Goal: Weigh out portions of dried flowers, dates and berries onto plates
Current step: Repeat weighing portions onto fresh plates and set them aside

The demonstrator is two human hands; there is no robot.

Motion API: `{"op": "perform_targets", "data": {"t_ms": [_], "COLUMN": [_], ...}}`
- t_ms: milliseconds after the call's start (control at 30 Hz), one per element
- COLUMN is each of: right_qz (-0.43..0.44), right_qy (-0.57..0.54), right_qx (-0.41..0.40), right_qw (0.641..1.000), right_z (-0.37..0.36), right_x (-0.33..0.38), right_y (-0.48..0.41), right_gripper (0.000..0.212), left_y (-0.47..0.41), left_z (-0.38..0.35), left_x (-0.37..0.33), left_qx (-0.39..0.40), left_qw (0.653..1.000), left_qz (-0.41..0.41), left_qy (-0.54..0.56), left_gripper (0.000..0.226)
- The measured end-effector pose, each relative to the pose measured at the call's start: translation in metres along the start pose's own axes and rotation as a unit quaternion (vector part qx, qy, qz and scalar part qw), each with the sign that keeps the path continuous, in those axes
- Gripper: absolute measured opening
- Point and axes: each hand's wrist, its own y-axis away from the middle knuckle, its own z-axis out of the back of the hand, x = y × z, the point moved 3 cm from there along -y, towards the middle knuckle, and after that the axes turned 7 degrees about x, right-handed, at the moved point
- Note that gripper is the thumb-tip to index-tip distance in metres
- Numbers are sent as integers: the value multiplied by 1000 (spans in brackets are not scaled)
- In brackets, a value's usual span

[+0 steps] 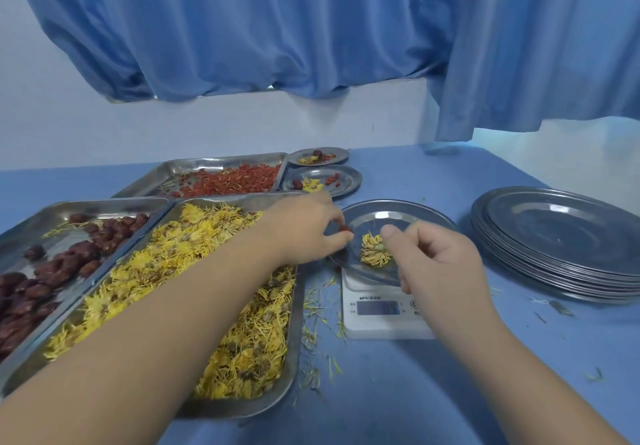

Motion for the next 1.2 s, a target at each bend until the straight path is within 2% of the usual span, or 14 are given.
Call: {"op": "perform_targets", "data": {"t_ms": [100, 200, 300, 400, 533, 667, 833, 900, 967, 1033, 1200], "right_qz": [23, 44, 68, 103, 111, 97, 72, 68, 71, 75, 64], "right_qy": [34, 72, 166, 247, 294, 318, 359, 376, 370, 368, 399], "right_qx": [28, 73, 153, 234, 287, 307, 316, 311, 289, 274, 289], "right_qw": [999, 994, 972, 935, 905, 892, 875, 870, 880, 885, 868], "right_z": [-3, -7, -14, -22, -28, -27, -22, -17, -11, -7, -7], "right_x": [5, 12, 22, 35, 38, 22, -7, -13, -15, -18, -26], "right_y": [-4, -13, -30, -56, -94, -123, -140, -148, -154, -158, -160], "right_gripper": [48, 45, 44, 40, 29, 28, 27, 25, 25, 25, 29], "left_y": [2, 10, 16, 21, 28, 20, -7, -22, -38, -52, -86], "left_z": [-2, 2, 6, 11, 14, 7, -10, -17, -22, -27, -42], "left_x": [11, 34, 70, 115, 179, 222, 242, 245, 246, 245, 245], "left_qx": [9, -43, -74, -86, -125, -101, -58, -19, 4, 13, 56], "left_qw": [999, 990, 987, 978, 948, 935, 925, 927, 930, 928, 939], "left_qz": [-11, 3, 67, 141, 242, 303, 325, 324, 317, 316, 304], "left_qy": [52, 132, 125, 129, 162, 154, 190, 190, 189, 195, 151], "left_gripper": [50, 49, 46, 27, 35, 37, 37, 28, 16, 17, 23]}}
